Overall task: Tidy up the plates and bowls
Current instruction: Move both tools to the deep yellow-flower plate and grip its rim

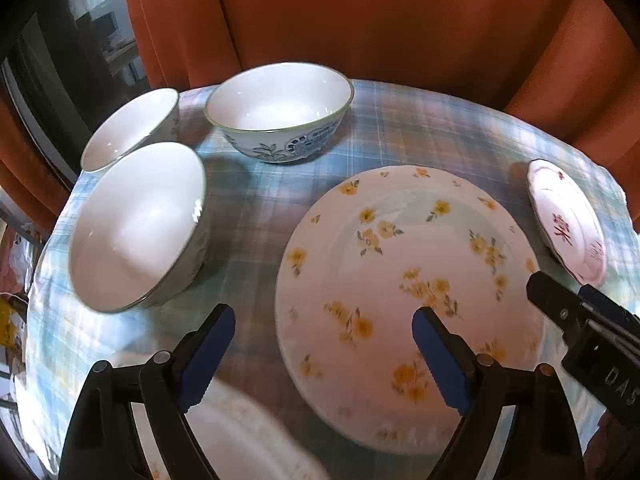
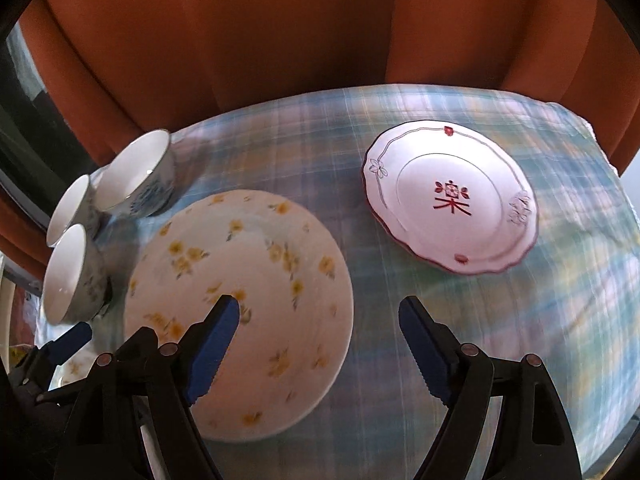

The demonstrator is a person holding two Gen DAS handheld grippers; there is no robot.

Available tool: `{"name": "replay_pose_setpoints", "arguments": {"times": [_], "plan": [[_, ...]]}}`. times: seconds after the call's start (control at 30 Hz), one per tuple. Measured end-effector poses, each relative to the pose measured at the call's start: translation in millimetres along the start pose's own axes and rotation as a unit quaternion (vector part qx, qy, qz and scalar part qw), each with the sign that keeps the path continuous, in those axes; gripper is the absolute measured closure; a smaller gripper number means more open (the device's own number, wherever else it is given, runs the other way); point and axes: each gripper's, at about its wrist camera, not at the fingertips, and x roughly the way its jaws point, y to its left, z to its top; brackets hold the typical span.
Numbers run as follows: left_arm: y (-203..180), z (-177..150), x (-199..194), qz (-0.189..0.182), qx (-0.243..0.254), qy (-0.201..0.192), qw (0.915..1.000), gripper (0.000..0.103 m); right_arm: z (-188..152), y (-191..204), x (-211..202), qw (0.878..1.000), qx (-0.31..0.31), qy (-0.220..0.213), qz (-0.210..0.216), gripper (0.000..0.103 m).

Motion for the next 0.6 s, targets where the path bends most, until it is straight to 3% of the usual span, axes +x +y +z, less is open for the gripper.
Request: {"name": "replay_pose_setpoints", "arguments": {"times": [0.17,0.3,0.4,0.6], "plan": [[-5,5,30,0.01,-0.011,0.025,0.9996,0.02,8,2,31,1.0,-0.016,0.016,0.016,0.019],[-7,7,42,0.011,-0.016,0.036,0.9992,0.027,12,4,51,0.999,-0.023,0.031,0.017,0.028],[-9,9,44,0.015,-0.013,0.034,0.9992,0.027,14,4,63,0.998,-0.014,0.048,0.029,0.035],[-10,9,44,0.016,-0.003,0.04,0.9991,0.027,15,8,66,0.998,-0.017,0.05,0.018,0.036]]}}
